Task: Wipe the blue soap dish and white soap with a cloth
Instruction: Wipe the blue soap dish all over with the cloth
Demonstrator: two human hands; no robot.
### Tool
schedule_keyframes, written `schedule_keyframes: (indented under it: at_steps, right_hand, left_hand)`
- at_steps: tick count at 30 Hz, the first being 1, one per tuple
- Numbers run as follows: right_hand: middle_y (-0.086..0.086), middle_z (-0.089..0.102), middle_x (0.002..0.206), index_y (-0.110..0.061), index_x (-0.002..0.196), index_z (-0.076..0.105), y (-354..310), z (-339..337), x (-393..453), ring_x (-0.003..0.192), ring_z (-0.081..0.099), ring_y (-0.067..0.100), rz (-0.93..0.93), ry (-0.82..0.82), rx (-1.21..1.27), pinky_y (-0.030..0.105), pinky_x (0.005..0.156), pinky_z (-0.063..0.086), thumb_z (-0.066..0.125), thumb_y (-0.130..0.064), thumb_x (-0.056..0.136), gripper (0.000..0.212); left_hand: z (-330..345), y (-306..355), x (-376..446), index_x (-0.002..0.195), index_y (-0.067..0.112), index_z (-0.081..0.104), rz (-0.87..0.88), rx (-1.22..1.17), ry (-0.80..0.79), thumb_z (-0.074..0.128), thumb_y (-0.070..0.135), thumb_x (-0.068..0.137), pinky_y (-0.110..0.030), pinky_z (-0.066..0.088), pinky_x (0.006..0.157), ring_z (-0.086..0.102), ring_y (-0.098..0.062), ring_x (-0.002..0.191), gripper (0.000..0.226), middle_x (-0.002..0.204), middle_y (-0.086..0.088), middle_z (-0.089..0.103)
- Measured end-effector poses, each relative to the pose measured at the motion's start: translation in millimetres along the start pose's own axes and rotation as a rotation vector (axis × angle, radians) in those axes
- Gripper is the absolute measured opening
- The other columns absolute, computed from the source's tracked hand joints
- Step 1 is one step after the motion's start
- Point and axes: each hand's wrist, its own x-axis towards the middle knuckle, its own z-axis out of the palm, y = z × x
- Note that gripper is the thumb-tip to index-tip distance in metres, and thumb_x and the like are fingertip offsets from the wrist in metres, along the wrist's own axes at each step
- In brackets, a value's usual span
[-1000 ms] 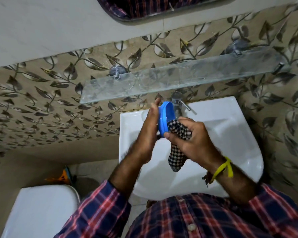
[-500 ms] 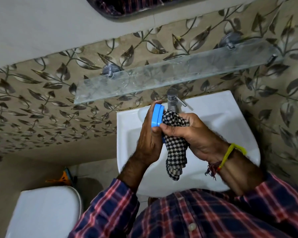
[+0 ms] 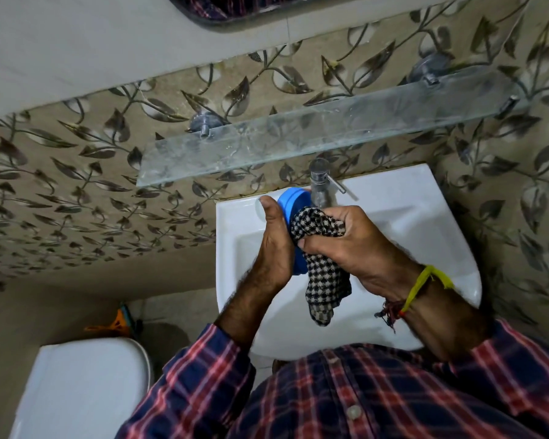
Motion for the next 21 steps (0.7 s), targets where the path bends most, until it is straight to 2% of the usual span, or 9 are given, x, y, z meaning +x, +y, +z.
schedule_keyframes:
  at_steps: [1,4,6,8,12,14,18,21]
  right_hand:
    - [0.003,0.067,0.068,0.002,0.083,0.067,2,2,-1,0.064,0.063,0.013,0.01,0.002,-0.015,0.028,0.058,0.054,0.07,0.0,0.076,0.008]
    - [0.004,0.066,0.066,0.0,0.08,0.067,7,7,-6,0.061,0.061,0.013,0.061,-0.021,-0.07,0.028,0.057,0.051,0.068,0.004,0.079,0.005]
    - [0.007,0.064,0.066,0.004,0.082,0.065,5,6,-6,0.061,0.06,0.014,0.063,-0.018,-0.078,0.027,0.056,0.05,0.067,0.005,0.079,0.004]
    - [0.006,0.064,0.066,0.005,0.082,0.065,5,6,-4,0.06,0.06,0.013,0.05,-0.011,-0.071,0.025,0.055,0.051,0.067,0.004,0.078,0.004]
    - [0.006,0.068,0.068,-0.005,0.082,0.07,6,6,-9,0.062,0.062,0.014,0.069,-0.037,-0.109,0.028,0.057,0.052,0.069,-0.003,0.076,0.007]
    - [0.011,0.069,0.071,-0.003,0.084,0.07,4,5,-8,0.063,0.062,0.016,0.063,-0.028,-0.132,0.031,0.059,0.051,0.069,-0.002,0.077,0.007]
    - [0.0,0.07,0.066,-0.007,0.082,0.071,7,8,-11,0.059,0.062,0.008,0.022,-0.048,-0.147,0.023,0.054,0.051,0.068,0.0,0.079,0.008]
    - [0.002,0.071,0.07,-0.011,0.085,0.072,14,6,-16,0.061,0.063,0.008,-0.025,-0.076,-0.244,0.025,0.056,0.053,0.068,-0.002,0.081,0.011]
  left_hand:
    - [-1,1,2,0.094,0.021,0.068,-0.013,-0.009,0.025,0.0,0.064,0.095,-0.016,0.055,0.059,0.072,-0.003,0.069,0.08,0.071,0.006,0.076]
    - [-2,5,8,0.084,0.014,0.07,-0.057,0.003,0.089,0.007,0.075,0.084,-0.026,0.055,0.064,0.066,-0.018,0.07,0.087,0.074,-0.005,0.069]
    - [-1,5,8,0.082,0.013,0.07,-0.062,-0.008,0.081,0.008,0.075,0.086,-0.031,0.053,0.07,0.062,-0.023,0.074,0.088,0.078,-0.008,0.066]
    - [-1,3,8,0.084,0.011,0.07,-0.049,-0.039,0.068,0.008,0.072,0.093,-0.033,0.052,0.074,0.062,-0.024,0.077,0.087,0.08,-0.009,0.066]
    - [-4,7,15,0.092,0.008,0.073,-0.102,-0.13,0.067,0.021,0.081,0.078,-0.027,0.056,0.063,0.067,-0.018,0.066,0.091,0.073,-0.005,0.073]
    - [-2,7,14,0.096,0.006,0.071,-0.099,-0.152,0.055,0.021,0.08,0.081,-0.027,0.055,0.063,0.067,-0.018,0.066,0.091,0.073,-0.004,0.073]
    - [-4,4,12,0.083,0.01,0.071,-0.074,-0.159,0.059,0.018,0.076,0.091,-0.031,0.051,0.067,0.062,-0.02,0.067,0.085,0.076,-0.006,0.068]
    - [-6,8,12,0.081,0.01,0.073,-0.135,-0.15,0.06,0.022,0.078,0.089,-0.031,0.051,0.064,0.061,-0.021,0.064,0.084,0.072,-0.006,0.069]
